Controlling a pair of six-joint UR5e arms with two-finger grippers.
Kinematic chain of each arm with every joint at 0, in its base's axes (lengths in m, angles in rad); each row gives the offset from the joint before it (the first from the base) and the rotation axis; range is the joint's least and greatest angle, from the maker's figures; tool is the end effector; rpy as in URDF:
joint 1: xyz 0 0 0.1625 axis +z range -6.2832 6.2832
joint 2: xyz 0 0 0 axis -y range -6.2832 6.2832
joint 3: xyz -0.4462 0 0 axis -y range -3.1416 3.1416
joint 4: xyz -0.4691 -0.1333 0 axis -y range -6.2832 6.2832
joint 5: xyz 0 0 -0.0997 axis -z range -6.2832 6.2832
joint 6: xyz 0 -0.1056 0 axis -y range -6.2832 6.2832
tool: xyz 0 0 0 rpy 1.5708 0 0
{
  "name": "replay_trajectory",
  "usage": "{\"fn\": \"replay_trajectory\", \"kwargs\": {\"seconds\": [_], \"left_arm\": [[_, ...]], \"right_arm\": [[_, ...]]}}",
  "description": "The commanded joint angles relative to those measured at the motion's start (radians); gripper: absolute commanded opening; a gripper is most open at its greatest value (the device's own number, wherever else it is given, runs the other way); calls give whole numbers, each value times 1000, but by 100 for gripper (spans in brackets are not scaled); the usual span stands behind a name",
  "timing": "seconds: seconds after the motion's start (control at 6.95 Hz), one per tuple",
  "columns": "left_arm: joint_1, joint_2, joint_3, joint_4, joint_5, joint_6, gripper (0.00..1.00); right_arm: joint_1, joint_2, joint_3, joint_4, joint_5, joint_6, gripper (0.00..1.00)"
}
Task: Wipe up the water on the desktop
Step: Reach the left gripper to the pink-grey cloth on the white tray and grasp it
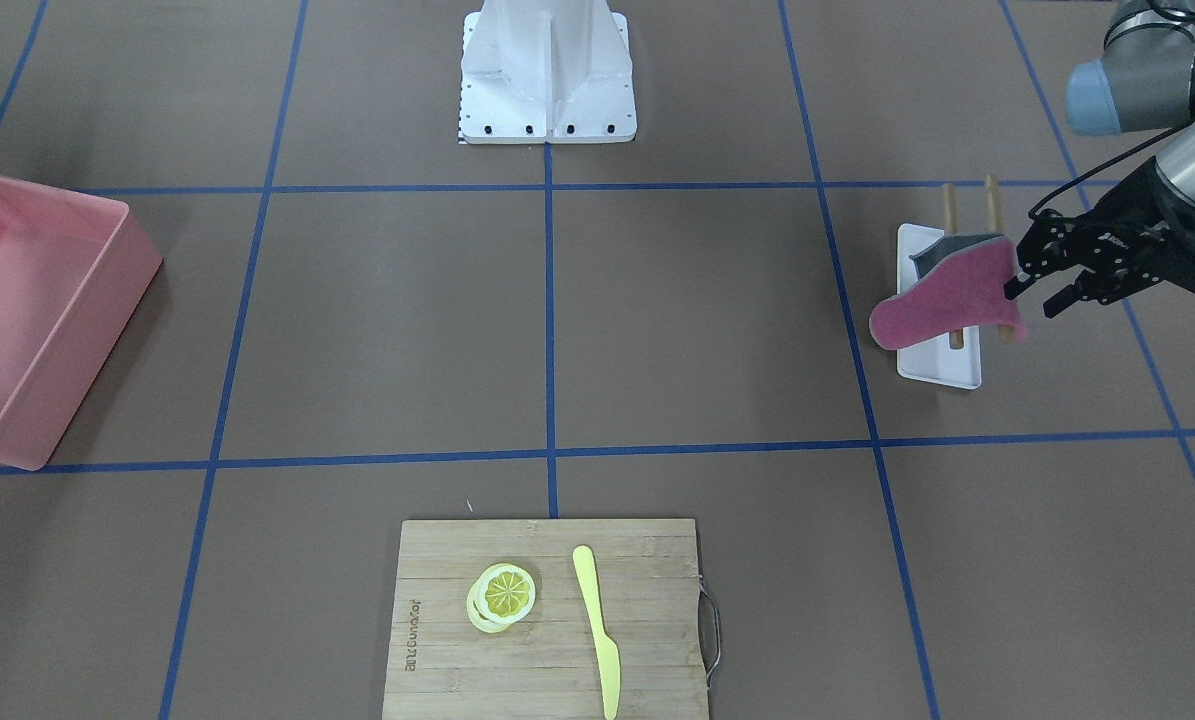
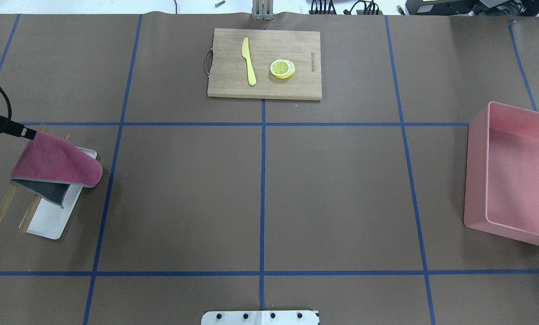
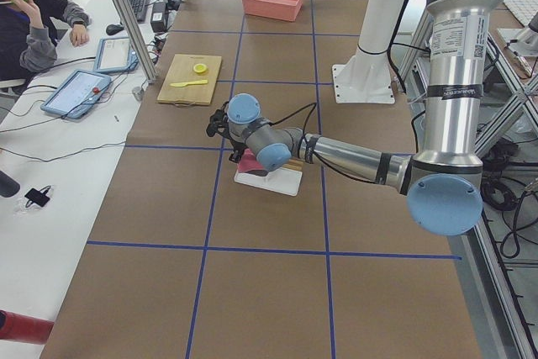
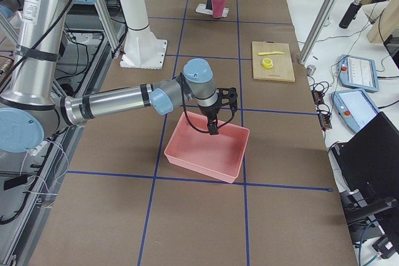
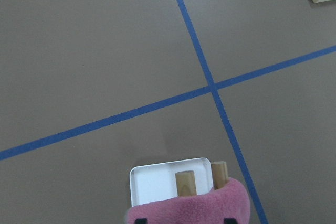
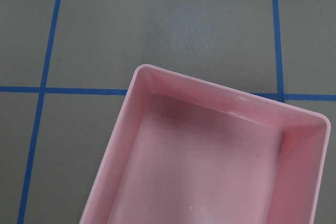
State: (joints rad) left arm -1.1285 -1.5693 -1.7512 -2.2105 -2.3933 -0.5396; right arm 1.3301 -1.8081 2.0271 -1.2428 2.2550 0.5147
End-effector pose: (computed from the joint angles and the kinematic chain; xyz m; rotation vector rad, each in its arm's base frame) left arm 0.1984 -0.5495 0.5015 0.3137 1.0444 0.2488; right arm -0.0500 -0.4827 0.5123 0.2420 -0.8124 0.0703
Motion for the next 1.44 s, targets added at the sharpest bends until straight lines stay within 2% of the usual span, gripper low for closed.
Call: {"fn": "replay_trajectory", "kwargs": {"seconds": [0.0,0.43,0.58,0.72,1.15,1.29], "left_arm": [[21,0,7,-6,0,-6,56],[23,0,16,-6,2,-3,36],[23,0,24,-12,3,-3,32],[23,0,22,-20,3,-6,21],[21,2,12,-20,-1,-14,0],[19,3,10,-35,-4,-16,0]], "right_arm": [[-2,0,1,0,-2,2,100],[-2,0,1,0,-2,1,100],[-2,0,1,0,-2,1,100],[-2,0,1,0,-2,2,100],[-2,4,2,0,3,1,100],[-2,22,2,2,9,-1,100]]}}
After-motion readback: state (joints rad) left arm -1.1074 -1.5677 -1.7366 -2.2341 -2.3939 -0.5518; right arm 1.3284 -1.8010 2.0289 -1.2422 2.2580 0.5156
